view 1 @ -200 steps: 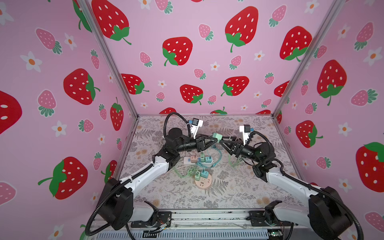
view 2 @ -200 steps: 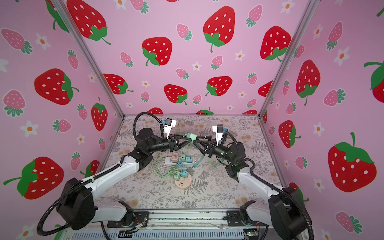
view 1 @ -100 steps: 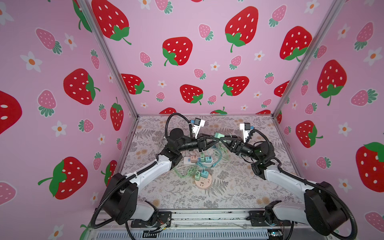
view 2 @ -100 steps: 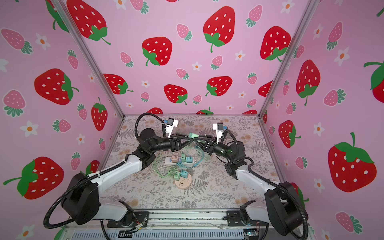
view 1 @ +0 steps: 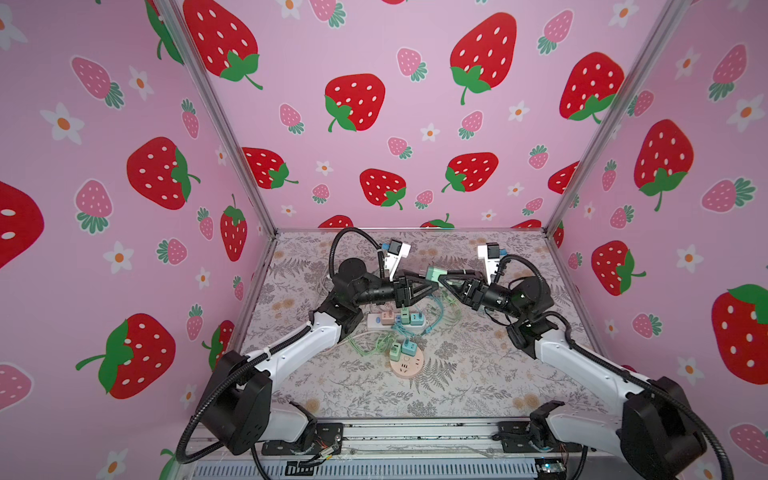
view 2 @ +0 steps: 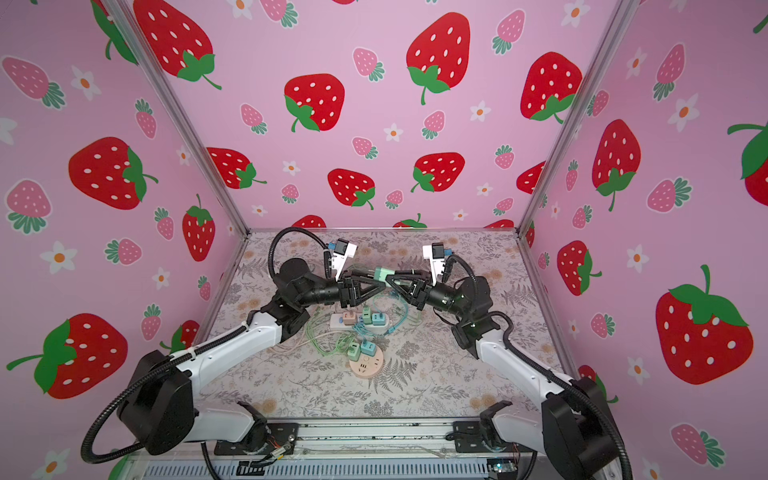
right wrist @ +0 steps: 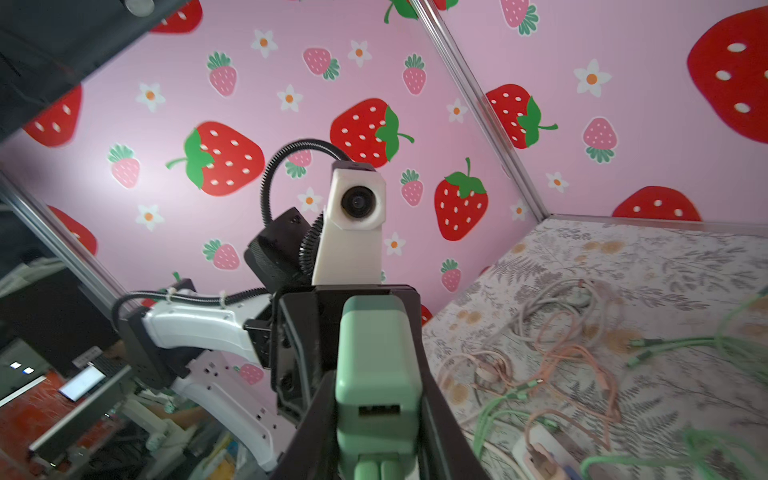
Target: Insert the plug
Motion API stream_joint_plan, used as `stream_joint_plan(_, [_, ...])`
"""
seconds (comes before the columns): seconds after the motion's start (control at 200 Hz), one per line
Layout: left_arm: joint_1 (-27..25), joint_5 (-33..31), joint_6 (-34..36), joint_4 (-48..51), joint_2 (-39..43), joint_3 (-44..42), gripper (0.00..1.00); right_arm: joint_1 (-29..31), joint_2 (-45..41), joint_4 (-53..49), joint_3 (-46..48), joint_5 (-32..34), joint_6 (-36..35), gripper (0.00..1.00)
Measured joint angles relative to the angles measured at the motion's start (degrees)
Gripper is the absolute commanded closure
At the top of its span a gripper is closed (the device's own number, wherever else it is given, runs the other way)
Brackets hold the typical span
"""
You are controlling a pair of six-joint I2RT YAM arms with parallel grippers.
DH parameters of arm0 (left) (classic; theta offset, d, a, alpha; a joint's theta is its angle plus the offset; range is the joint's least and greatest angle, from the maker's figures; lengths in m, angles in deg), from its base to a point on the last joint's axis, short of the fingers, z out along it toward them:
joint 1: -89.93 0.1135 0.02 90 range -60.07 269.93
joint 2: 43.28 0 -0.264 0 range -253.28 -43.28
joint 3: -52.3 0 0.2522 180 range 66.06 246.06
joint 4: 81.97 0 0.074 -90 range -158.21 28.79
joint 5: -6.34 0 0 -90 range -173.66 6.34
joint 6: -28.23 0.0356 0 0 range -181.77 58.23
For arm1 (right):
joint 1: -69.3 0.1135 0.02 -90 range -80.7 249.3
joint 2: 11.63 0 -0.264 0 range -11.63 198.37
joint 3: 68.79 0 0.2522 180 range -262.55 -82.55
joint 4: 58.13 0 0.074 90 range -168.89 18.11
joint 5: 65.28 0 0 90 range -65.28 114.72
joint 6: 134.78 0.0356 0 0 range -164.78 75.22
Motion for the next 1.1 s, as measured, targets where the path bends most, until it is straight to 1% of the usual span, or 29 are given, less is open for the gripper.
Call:
stream_joint_plan(0.045, [0.0, -0.7, 1.9, 3.6, 1.7, -0.4, 0.40, 0.0, -1.5, -7.1, -2.7, 0.7, -4.8, 0.83])
stream_joint_plan(0.17, [0.4, -3.6, 6.5, 15.2, 8.5, -0.5, 0.39, 0.0, -4.8, -27.3, -11.1, 3.9, -17.7, 0.83])
stream_joint_plan(0.285, [1.2, -9.0, 11.0, 26.8, 15.6, -0.6, 0.39, 0.1, -5.4, -44.0, -18.1, 8.0, -28.2, 0.85])
stream_joint_plan(0.345, [1.5, -12.6, 13.0, 33.3, 18.7, -0.6, 0.39, 0.3, -5.3, -51.2, -20.4, 9.8, -32.3, 0.85])
stream_joint_plan(0.43, [1.7, -18.1, 15.1, 42.7, 21.7, -0.7, 0.39, 1.3, -4.6, -59.3, -22.4, 12.4, -36.0, 0.85])
stream_joint_plan(0.53, [1.8, -23.4, 16.0, 51.1, 23.7, -2.2, 0.39, 6.1, -1.9, -68.5, -25.0, 16.7, -39.6, 0.85])
stream_joint_plan(0.665, [1.8, -28.0, 16.3, 60.0, 24.3, -5.4, 0.41, 13.5, 3.1, -77.7, -27.6, 20.9, -43.4, 0.86])
stream_joint_plan(0.8, [1.8, -32.6, 16.0, 66.3, 25.3, -8.5, 0.42, 17.8, 6.3, -84.3, -27.8, 23.1, -45.7, 0.86])
stream_joint_plan(0.89, [1.8, -33.8, 15.5, 67.6, 26.4, -10.5, 0.45, 20.2, 7.5, -87.2, -27.8, 24.0, -46.7, 0.86])
stream_joint_plan(0.96, [1.8, -33.7, 15.1, 67.6, 26.7, -11.9, 0.49, 22.2, 8.2, -88.8, -27.8, 24.2, -47.4, 0.86])
stream_joint_plan(1.101, [1.8, -33.1, 14.3, 67.1, 25.7, -13.4, 0.52, 25.0, 10.3, -90.3, -27.8, 24.5, -48.4, 0.86])
